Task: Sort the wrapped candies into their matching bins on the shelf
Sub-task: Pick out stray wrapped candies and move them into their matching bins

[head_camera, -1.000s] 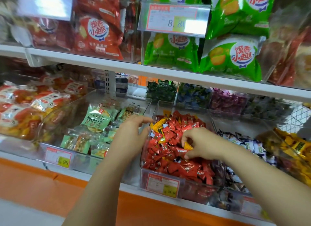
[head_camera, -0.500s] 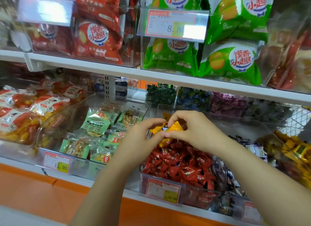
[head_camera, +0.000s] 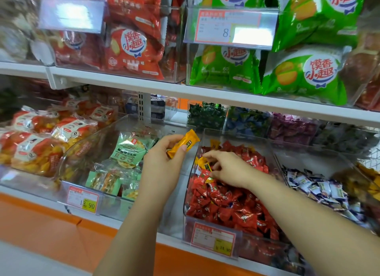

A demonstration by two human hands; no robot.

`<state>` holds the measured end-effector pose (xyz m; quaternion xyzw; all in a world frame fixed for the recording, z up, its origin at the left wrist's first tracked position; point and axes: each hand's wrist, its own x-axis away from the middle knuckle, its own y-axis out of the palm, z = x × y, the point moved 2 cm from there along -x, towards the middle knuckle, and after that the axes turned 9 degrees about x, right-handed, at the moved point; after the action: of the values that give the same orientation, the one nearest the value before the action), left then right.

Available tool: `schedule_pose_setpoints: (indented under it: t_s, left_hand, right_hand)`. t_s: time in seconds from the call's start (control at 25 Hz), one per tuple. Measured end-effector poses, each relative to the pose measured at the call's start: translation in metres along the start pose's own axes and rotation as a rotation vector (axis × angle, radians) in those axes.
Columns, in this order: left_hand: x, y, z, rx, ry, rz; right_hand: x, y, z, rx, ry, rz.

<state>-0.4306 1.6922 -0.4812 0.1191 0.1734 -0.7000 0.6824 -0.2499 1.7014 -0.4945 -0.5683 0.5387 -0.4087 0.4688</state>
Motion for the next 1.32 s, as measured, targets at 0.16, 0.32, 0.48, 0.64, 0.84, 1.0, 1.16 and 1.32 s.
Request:
schedule_pose_setpoints:
  t_s: [0.16,0.32,0.48,0.64,0.84,1.0,1.16,1.32]
  left_hand:
    - [-0.002,0.001,-0.003,-0.009,-0.009,-0.002]
    - [-0.003,-0.002,-0.005,-0.007,-0.029,-0.008]
    - [-0.002,-0.003,-0.005,-0.021,-0.037,-0.009]
    - [-0.003,0.001,-0.008,0.000,-0.038,-0.014]
    - [-0.004,0.000,-0.008,-0.012,-0.039,-0.010]
    - [-0.004,-0.003,-0.009,-0.011,-0.038,-0.010]
    - [-0.003,0.000,-0.006,-0.012,-0.023,-0.019]
    - [0.003,0.010,0.000,-0.045,-0.003,-0.035]
  right_hand:
    - [-0.013,0.000,-0.001,0.093,-0.019,-0.152]
    - [-0.006,-0.004,0.000,0.191,-0.030,-0.138]
    - [0.000,-0.025,0.006,-0.006,0.037,0.089]
    - [-0.022,-0.023,0.012,-0.098,0.165,0.205]
    - [-0.036,-0.009,0.008,-0.074,0.050,0.033]
    - [-0.038,-0.007,0.008,-0.019,0.023,0.003]
    - [-0.029,-0.014,0.009,-0.035,0.004,0.139]
    - [-0.015,-0.020,0.009,0.007,-0.031,0.123]
